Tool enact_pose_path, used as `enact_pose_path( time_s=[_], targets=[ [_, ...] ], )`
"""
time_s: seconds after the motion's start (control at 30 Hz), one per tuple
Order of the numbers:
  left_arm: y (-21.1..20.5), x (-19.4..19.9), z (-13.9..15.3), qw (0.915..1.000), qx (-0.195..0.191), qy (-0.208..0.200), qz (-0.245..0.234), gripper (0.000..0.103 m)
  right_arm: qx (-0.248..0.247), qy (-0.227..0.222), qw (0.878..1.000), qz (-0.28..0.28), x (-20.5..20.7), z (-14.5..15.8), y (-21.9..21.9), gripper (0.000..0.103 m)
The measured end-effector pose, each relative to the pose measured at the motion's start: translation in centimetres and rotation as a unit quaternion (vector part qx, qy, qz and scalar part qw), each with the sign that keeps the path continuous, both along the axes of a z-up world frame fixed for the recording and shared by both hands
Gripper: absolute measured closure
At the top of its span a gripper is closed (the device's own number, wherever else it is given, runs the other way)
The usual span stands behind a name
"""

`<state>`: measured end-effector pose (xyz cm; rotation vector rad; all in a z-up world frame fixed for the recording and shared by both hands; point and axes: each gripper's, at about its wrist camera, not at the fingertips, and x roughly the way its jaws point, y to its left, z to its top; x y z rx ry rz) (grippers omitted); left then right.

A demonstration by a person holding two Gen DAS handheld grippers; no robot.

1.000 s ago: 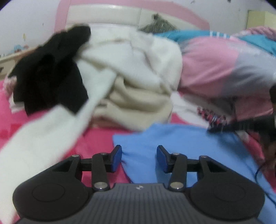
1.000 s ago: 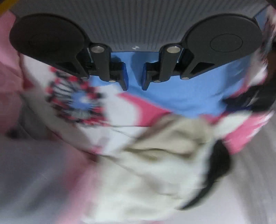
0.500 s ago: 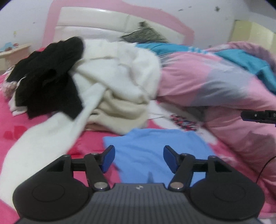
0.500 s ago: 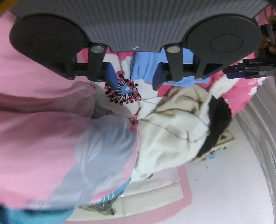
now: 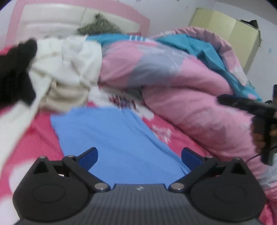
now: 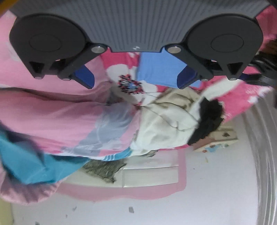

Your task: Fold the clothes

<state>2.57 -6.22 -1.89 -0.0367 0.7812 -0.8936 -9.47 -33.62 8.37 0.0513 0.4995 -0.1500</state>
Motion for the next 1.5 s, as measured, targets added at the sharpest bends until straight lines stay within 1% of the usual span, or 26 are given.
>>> enact_pose_path(
  time_s=[0.03,0.1,0.13,0.17,0.2,0.23,0.27,0.3,0.37,0.43,0.47,0.53,0.63,0.7,0.8,0.9,0.93,0.97,1.03,1.1,1.17,1.23,1.3,1.37,1.4,1.5],
  targets=[
    [0.1,-0.9,-0.6,0.9998,0.01,0.015,-0.001,0.0,-0.021,0.011,1.0,0.0,-0.2,-1.0,0.6,0.001],
    [0.4,-2.9,-1.8,0.9988,0.028,0.04,0.0,0.0,-0.073,0.067,0.995,0.012,1.0,-3.6,2.0,0.004],
    [0.5,-3.9,-2.4,0.9981,0.037,0.05,0.002,0.0,-0.095,0.091,0.991,0.017,1.7,-4.9,2.7,0.013],
    [0.5,-4.7,-2.9,0.9974,0.043,0.058,0.003,0.0,-0.1,0.102,0.989,0.031,2.4,-5.9,3.2,0.027],
    [0.6,-5.5,-3.5,0.9966,0.05,0.066,0.005,0.0,-0.103,0.113,0.987,0.045,3.1,-6.8,3.8,0.034],
    [0.6,-6.2,-4.0,0.9957,0.057,0.073,0.007,0.0,-0.092,0.121,0.987,0.061,3.8,-7.6,4.2,0.047],
    [0.5,-6.7,-4.2,0.9953,0.062,0.074,0.011,0.001,-0.077,0.128,0.986,0.079,4.6,-8.4,4.6,0.054],
    [0.5,-7.1,-4.5,0.9949,0.067,0.074,0.015,0.002,-0.071,0.134,0.984,0.098,5.2,-9.1,4.9,0.058],
    [0.4,-8.0,-5.0,0.9939,0.078,0.075,0.023,0.006,-0.057,0.148,0.979,0.13,6.2,-10.4,5.1,0.074],
    [0.3,-9.0,-5.5,0.9927,0.088,0.077,0.031,0.009,-0.018,0.169,0.98,0.101,6.6,-11.8,2.5,0.082],
    [0.2,-9.4,-5.7,0.992,0.093,0.077,0.035,0.012,0.001,0.179,0.98,0.087,6.8,-12.4,1.3,0.089],
    [0.1,-10.1,-6.0,0.9914,0.103,0.072,0.036,0.017,0.06,0.185,0.98,0.051,6.6,-13.4,-1.9,0.088],
    [-0.2,-10.4,-6.0,0.9919,0.114,0.048,0.029,0.018,0.059,0.149,0.987,0.028,6.2,-11.6,-2.9,0.091],
    [-0.5,-10.4,-6.1,0.9921,0.118,0.034,0.027,0.02,0.064,0.135,0.987,0.053,6.8,-10.6,-2.2,0.091],
    [-1.1,-10.5,-6.3,0.9918,0.125,0.022,0.017,0.025,0.063,0.149,0.984,0.078,9.1,-11.3,-1.0,0.091],
    [-1.2,-10.8,-6.5,0.9902,0.137,0.022,0.012,0.029,0.065,0.176,0.982,0.021,10.9,-13.6,-3.0,0.091],
    [-1.1,-10.9,-6.4,0.9902,0.137,0.023,0.014,0.029,0.066,0.183,0.981,-0.001,11.2,-14.2,-3.8,0.095],
    [-0.8,-11.0,-6.3,0.9906,0.134,0.023,0.015,0.029,0.075,0.174,0.981,-0.032,10.7,-14.0,-4.9,0.092],
    [-0.1,-11.3,-5.8,0.9916,0.128,0.014,0.014,0.029,0.083,0.145,0.984,-0.059,8.5,-12.3,-6.3,0.092],
    [0.5,-11.5,-5.5,0.9923,0.124,0.003,0.011,0.029,0.067,0.139,0.988,-0.023,6.4,-10.5,-5.6,0.092],
    [0.8,-11.6,-5.6,0.9925,0.122,0.008,0.003,0.029,0.074,0.139,0.986,0.059,3.8,-9.0,-3.6,0.091],
    [0.8,-11.7,-6.1,0.9917,0.124,0.031,-0.009,0.031,0.066,0.156,0.977,0.127,1.8,-9.1,-1.4,0.092],
    [0.9,-11.9,-6.6,0.9899,0.13,0.053,-0.021,0.033,0.05,0.2,0.964,0.167,0.2,-10.5,0.5,0.092],
    [1.2,-12.4,-6.8,0.9876,0.143,0.059,-0.027,0.034,0.036,0.255,0.953,0.158,-0.9,-12.6,0.6,0.093],
    [1.6,-12.6,-6.8,0.9871,0.146,0.06,-0.025,0.034,0.026,0.27,0.953,0.137,-1.8,-13.3,0.0,0.093],
    [2.7,-13.2,-6.4,0.9872,0.141,0.069,-0.03,0.034,0.06,0.251,0.964,0.07,-4.7,-12.2,-2.4,0.09]
  ],
)
